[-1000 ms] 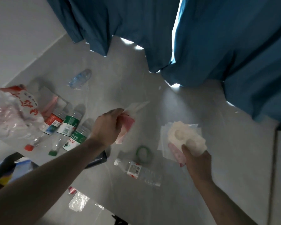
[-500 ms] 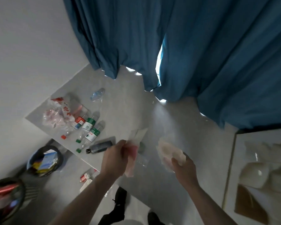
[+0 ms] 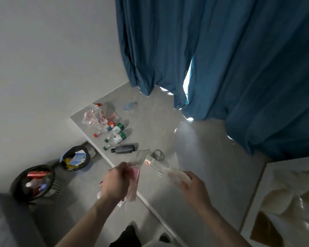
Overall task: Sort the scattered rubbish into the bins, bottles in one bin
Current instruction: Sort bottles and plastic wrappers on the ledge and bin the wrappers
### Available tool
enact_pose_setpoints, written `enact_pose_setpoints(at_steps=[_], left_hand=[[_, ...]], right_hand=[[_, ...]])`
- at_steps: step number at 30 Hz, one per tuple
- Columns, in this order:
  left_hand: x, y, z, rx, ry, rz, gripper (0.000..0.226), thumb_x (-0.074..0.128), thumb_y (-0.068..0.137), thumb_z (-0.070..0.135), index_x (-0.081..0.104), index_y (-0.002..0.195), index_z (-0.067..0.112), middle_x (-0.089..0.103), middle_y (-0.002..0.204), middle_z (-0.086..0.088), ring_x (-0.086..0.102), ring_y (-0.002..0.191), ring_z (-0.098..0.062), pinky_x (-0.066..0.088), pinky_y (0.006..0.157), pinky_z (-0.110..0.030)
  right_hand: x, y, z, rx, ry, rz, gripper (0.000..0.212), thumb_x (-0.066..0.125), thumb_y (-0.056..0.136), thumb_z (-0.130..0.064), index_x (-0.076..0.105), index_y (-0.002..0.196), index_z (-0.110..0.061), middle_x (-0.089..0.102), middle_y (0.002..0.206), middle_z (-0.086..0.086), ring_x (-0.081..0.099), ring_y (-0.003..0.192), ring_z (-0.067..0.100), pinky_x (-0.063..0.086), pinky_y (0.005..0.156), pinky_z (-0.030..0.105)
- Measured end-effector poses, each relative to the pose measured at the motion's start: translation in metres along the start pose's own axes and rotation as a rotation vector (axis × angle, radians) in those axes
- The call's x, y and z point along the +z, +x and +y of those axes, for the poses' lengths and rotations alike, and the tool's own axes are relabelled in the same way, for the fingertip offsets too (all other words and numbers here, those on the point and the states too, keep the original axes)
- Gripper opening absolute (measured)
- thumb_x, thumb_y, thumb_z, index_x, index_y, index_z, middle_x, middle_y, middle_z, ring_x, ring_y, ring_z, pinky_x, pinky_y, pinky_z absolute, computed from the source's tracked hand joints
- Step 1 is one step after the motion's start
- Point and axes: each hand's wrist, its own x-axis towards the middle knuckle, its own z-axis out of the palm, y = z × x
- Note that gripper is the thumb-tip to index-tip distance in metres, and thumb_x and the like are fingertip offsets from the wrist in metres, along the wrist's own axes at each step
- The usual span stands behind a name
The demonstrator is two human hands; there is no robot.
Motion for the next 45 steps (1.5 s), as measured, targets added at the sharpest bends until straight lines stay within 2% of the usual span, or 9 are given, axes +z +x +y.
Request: enact_pose_setpoints(at_steps=[2,9,17,22,26,34,38,40,45], left_hand=[[-0.011,-0.016,-0.015,-0.031,-0.013,0.019,0.014,0.055,0.08,0.012,0.052,0.077,0.025,0.065,0.067,0.003,0.063,0.066,-0.027,0.042,0.055,-0.031],[-0.064,-0.071,-0.081,-0.149,-0.009,0.135,0.019,0.057,0.084,0.01,0.048,0.073,0.022,0.068,0.071,0.0,0.065,0.071,-0.03,0.044,0.056,-0.034],[-0.141,-0.135,-0.208,-0.252,-0.037,0.185,0.013,0.056,0.084,0.015,0.053,0.078,0.025,0.065,0.07,0.011,0.063,0.065,-0.013,0.051,0.059,-0.033],[-0.178,-0.146,-0.263,-0.316,-0.059,0.176,0.007,0.055,0.083,0.015,0.057,0.08,0.021,0.066,0.072,0.01,0.062,0.065,-0.014,0.051,0.061,-0.034],[-0.197,-0.131,-0.283,-0.296,-0.081,0.151,0.01,0.053,0.083,0.013,0.055,0.078,0.021,0.065,0.07,0.009,0.061,0.065,-0.012,0.051,0.06,-0.035],[-0.22,-0.059,-0.313,-0.304,-0.089,0.134,0.023,0.052,0.085,0.007,0.05,0.072,0.026,0.06,0.064,0.012,0.056,0.058,-0.006,0.034,0.05,-0.019],[-0.246,-0.025,-0.34,-0.374,-0.06,0.171,0.021,0.053,0.085,0.009,0.056,0.079,0.029,0.065,0.066,0.01,0.055,0.057,-0.008,0.036,0.05,-0.017],[-0.259,-0.009,-0.355,-0.414,-0.051,0.196,0.017,0.053,0.085,0.012,0.058,0.082,0.028,0.067,0.065,0.009,0.059,0.058,-0.008,0.043,0.051,-0.022],[-0.282,0.029,-0.383,-0.455,-0.052,0.24,0.02,0.054,0.084,0.011,0.053,0.073,0.028,0.066,0.064,0.008,0.06,0.058,-0.011,0.044,0.052,-0.028]], right_hand=[[0.006,-0.01,-0.011,-0.033,-0.016,-0.033,0.029,0.067,0.083,-0.008,0.071,0.105,-0.027,0.071,0.091,-0.014,0.067,0.084,0.01,0.047,0.07,0.024],[0.061,-0.034,-0.078,-0.174,-0.047,-0.136,0.033,0.063,0.081,-0.004,0.07,0.106,-0.025,0.069,0.094,-0.014,0.066,0.087,0.012,0.049,0.075,0.025],[0.17,-0.085,-0.176,-0.256,-0.086,-0.239,0.035,0.059,0.082,-0.005,0.065,0.101,-0.035,0.065,0.088,-0.021,0.062,0.085,0.009,0.044,0.072,0.023],[0.219,-0.114,-0.216,-0.255,-0.09,-0.241,0.031,0.06,0.089,-0.004,0.067,0.115,-0.019,0.061,0.095,-0.012,0.059,0.091,0.014,0.04,0.078,0.018],[0.236,-0.113,-0.239,-0.261,-0.113,-0.228,0.029,0.061,0.09,-0.002,0.067,0.115,-0.015,0.058,0.093,-0.01,0.058,0.089,0.014,0.039,0.077,0.018],[0.275,-0.045,-0.272,-0.21,-0.16,-0.264,0.026,0.061,0.091,-0.009,0.064,0.11,-0.027,0.064,0.096,-0.011,0.063,0.091,0.017,0.048,0.078,0.027],[0.313,-0.005,-0.297,-0.221,-0.156,-0.324,0.027,0.061,0.091,-0.009,0.065,0.111,-0.027,0.067,0.099,-0.009,0.065,0.095,0.017,0.047,0.077,0.025],[0.332,0.012,-0.315,-0.231,-0.172,-0.352,0.026,0.06,0.093,-0.011,0.065,0.114,-0.026,0.068,0.102,-0.006,0.065,0.095,0.017,0.046,0.077,0.025],[0.368,0.049,-0.358,-0.263,-0.178,-0.385,0.027,0.059,0.094,-0.012,0.064,0.117,-0.025,0.065,0.104,-0.006,0.059,0.091,0.015,0.046,0.077,0.027]])
